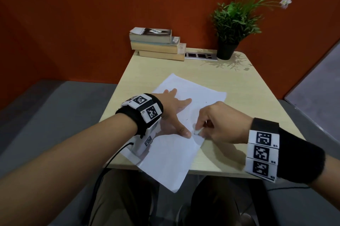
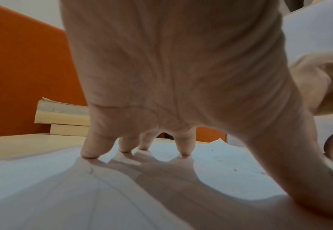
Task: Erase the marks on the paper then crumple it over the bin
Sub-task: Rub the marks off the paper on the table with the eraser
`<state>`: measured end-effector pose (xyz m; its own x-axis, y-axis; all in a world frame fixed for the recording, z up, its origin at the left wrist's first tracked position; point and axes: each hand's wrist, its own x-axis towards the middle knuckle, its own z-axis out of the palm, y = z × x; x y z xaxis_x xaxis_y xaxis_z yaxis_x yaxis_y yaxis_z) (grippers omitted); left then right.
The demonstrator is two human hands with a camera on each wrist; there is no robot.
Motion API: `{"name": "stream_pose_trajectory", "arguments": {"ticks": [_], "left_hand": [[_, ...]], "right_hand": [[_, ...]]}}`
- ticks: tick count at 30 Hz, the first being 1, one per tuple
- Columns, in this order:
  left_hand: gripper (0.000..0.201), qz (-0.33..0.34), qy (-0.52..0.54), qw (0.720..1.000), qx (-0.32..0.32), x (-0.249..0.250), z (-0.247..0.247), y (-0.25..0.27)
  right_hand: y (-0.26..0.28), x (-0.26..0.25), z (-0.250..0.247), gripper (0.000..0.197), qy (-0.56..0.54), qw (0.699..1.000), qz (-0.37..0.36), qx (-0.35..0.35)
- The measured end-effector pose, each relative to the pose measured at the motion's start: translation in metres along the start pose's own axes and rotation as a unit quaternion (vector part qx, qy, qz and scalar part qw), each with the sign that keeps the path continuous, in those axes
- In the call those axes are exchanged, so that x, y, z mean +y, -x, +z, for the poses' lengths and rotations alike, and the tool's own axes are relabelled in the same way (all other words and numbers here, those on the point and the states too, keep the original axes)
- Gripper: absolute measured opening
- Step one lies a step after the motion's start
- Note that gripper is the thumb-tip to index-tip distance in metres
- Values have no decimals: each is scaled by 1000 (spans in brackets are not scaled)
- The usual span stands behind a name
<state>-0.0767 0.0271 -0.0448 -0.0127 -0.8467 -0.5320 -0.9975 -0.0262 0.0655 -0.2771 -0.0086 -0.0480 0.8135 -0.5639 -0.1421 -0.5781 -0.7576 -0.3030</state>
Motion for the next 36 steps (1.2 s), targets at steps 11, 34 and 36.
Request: {"name": "stream_pose_trajectory", "arguments": {"ticks": [11,34,36], "left_hand": [[118,-9,-24,997,66,-35,4,2],[128,-28,-5,999,29,-34,0,-3],[129,-28,-7,999,34,-34,1,-3]], "right_hand": [[-19,-11,-22,10,11,999,15,-32],[-89,-2,-9,10,8,997,19,69],[-75,1,-3,12,8,998,11,66]]}}
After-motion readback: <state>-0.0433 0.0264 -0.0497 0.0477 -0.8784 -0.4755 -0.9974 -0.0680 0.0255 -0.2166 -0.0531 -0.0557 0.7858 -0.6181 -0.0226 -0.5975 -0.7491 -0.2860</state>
